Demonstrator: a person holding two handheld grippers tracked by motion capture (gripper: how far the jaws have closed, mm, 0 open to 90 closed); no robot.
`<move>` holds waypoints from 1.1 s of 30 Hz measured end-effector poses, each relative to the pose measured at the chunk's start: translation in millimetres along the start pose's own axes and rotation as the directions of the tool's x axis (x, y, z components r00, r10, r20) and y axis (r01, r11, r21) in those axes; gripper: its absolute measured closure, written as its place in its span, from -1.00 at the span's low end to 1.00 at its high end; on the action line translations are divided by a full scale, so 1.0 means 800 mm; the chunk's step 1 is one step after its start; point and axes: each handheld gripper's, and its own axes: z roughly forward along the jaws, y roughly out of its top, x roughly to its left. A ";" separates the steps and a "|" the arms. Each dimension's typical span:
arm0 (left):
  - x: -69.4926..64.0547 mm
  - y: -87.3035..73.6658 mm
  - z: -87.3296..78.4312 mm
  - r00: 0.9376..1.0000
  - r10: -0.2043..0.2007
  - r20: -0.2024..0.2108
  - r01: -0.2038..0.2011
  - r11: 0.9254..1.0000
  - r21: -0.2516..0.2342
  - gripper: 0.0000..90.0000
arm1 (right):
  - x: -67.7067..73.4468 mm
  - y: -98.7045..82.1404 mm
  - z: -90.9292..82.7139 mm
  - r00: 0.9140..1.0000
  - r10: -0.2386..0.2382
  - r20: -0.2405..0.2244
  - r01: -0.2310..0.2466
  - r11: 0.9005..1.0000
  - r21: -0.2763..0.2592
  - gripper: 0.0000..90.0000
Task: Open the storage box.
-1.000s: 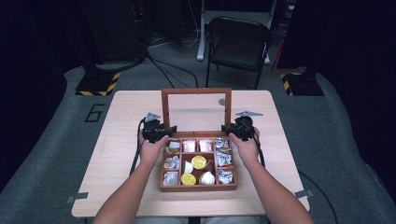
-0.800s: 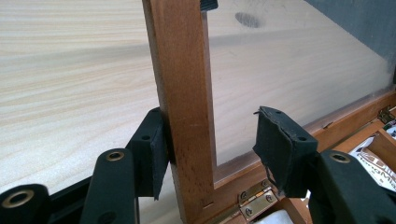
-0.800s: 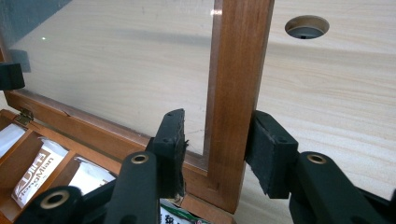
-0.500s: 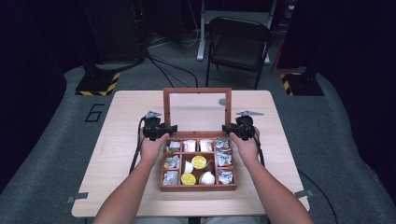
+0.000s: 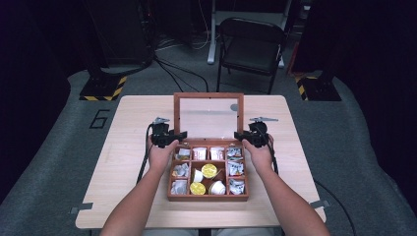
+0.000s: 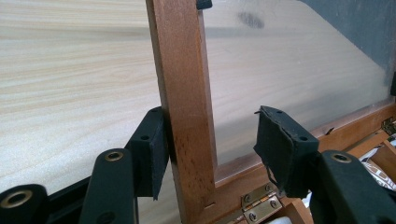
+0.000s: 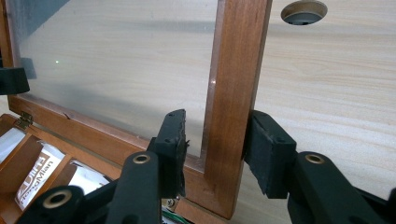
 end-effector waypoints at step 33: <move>0.007 -0.005 0.011 0.998 -0.065 -0.007 0.065 0.998 0.028 -0.06 | -0.008 -0.003 0.011 0.998 0.062 0.004 -0.062 0.998 0.025 0.25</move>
